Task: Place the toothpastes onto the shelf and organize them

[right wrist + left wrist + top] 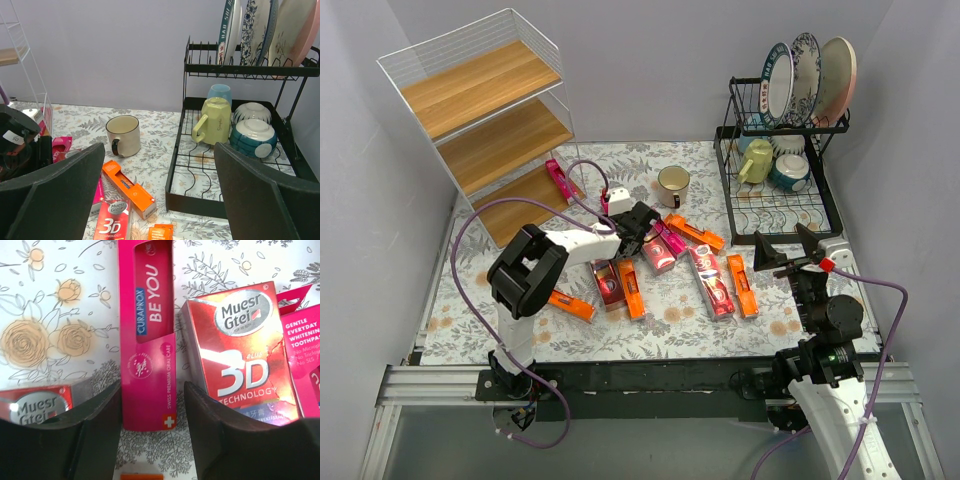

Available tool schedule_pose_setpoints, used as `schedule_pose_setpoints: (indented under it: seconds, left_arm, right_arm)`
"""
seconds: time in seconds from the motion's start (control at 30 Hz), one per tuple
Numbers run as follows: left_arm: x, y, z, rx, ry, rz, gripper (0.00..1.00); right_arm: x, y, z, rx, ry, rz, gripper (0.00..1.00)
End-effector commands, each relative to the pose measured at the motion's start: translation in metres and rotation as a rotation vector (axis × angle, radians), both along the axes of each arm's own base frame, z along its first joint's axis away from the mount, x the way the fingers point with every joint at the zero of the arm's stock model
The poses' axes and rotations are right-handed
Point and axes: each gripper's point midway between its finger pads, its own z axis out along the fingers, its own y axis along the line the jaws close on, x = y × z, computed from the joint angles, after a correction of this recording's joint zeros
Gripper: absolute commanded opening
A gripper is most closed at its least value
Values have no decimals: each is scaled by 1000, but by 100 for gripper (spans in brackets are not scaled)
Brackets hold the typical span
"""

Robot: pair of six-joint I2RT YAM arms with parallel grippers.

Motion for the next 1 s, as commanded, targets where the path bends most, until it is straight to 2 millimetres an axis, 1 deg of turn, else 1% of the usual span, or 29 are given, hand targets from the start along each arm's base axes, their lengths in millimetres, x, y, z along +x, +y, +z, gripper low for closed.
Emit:
schedule_pose_setpoints:
  seconds: [0.0, 0.13, 0.27, 0.3, 0.43, 0.47, 0.5, 0.57, 0.6, 0.63, 0.73, 0.77, 0.8, 0.83, 0.87, 0.9, 0.97]
  left_arm:
    - [11, 0, 3, -34, -26, -12, 50]
    - [13, -3, 4, -35, -32, -40, 49]
    - [12, -2, 12, -38, -39, -49, 42]
    - [12, -2, 21, -47, -51, -48, 41]
    - [8, 8, 41, -21, -53, -31, 39]
    - [10, 7, 50, -23, -61, -24, 39]
    - [6, 12, 52, -4, -45, -16, 38]
    - [6, 16, 67, 1, -61, 2, 36]
    - [3, 21, 70, 10, -53, 11, 36]
    - [1, 24, 80, 1, -67, 18, 35]
    - [-4, 37, 87, -3, -56, 33, 35]
    - [-5, 43, 95, -12, -69, 40, 35]
    - [-7, 54, 93, 0, -54, 58, 35]
    - [-9, 60, 95, -3, -51, 70, 35]
    - [-11, 65, 102, -19, -55, 74, 35]
    - [-12, 77, 103, -22, -43, 96, 35]
    - [-17, 91, 102, -34, -28, 105, 35]
  right_arm:
    - [-1, 2, 6, 7, -26, 11, 99]
    - [-2, 2, 8, 7, -34, 11, 99]
    - [-3, 2, 9, 5, -35, 11, 99]
    - [-3, 2, 9, 5, -35, 11, 99]
    - [-3, 2, 9, 4, -35, 13, 99]
    - [-3, 2, 9, 4, -35, 13, 99]
    - [-3, 2, 9, 5, -35, 11, 98]
    - [-3, 1, 9, 4, -35, 8, 99]
    - [-3, 1, 9, 2, -35, 7, 99]
    - [-3, 1, 9, 2, -34, 9, 99]
    - [-4, 1, 10, 0, -36, 6, 99]
    - [-3, 1, 9, -2, -32, 8, 99]
    - [-3, 1, 10, 0, -34, 6, 99]
    - [-3, 1, 9, -2, -33, 6, 99]
    - [-3, 2, 9, -3, -33, 9, 99]
    - [-3, 1, 9, -4, -31, 7, 99]
    - [-3, 2, 10, -7, -34, 9, 99]
